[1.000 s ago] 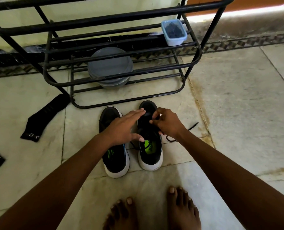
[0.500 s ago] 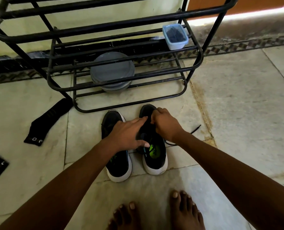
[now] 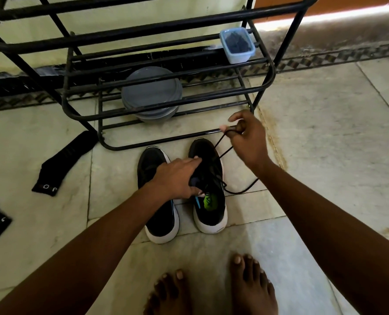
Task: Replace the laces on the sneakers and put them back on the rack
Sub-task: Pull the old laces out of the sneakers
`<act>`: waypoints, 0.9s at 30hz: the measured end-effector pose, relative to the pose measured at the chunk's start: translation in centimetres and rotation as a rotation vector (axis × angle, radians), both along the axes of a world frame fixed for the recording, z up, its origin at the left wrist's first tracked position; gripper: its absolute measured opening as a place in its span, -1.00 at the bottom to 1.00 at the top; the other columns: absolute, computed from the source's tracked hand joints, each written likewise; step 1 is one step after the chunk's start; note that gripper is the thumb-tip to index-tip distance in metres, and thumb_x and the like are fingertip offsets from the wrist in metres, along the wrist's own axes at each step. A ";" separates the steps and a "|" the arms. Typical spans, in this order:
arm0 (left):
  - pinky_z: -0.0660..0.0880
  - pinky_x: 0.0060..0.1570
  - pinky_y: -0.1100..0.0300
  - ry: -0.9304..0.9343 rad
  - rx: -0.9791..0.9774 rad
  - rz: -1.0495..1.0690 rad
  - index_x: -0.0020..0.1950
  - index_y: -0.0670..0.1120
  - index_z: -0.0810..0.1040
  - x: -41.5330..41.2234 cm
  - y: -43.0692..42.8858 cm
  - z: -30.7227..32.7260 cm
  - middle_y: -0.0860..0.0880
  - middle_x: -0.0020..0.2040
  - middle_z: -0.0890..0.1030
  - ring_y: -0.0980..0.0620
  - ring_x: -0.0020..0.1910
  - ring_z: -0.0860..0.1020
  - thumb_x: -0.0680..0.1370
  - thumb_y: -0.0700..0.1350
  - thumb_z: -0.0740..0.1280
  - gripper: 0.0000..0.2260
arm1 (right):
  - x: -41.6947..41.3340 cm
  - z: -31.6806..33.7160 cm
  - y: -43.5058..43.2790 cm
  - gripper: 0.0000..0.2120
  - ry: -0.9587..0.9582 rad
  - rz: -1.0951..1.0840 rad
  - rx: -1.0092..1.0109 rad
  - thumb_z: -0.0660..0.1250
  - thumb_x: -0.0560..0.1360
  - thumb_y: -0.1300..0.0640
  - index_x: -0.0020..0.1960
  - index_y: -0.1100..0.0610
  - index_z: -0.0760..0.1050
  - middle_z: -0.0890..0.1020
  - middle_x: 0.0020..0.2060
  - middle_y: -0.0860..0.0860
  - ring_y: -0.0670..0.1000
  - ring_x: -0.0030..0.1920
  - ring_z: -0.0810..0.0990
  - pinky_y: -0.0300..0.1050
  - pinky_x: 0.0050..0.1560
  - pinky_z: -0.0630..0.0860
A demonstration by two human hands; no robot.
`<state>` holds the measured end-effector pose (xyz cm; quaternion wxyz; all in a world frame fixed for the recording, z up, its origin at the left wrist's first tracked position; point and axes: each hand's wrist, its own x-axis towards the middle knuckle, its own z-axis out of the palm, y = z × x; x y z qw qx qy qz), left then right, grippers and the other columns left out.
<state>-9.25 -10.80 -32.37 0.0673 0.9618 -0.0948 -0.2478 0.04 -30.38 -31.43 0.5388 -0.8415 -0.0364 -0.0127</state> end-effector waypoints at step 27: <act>0.49 0.08 0.03 -0.316 -0.243 0.252 0.25 -0.01 0.60 0.9 -1.4 0.5 0.02 0.21 0.57 -0.02 0.25 0.46 0.60 -0.01 0.39 -0.77 | -5.8 -2.5 -3.0 -0.65 0.017 0.124 -0.506 0.30 0.31 -0.05 0.03 0.10 0.40 0.39 -0.02 0.05 0.14 -0.01 0.44 0.18 -0.01 0.54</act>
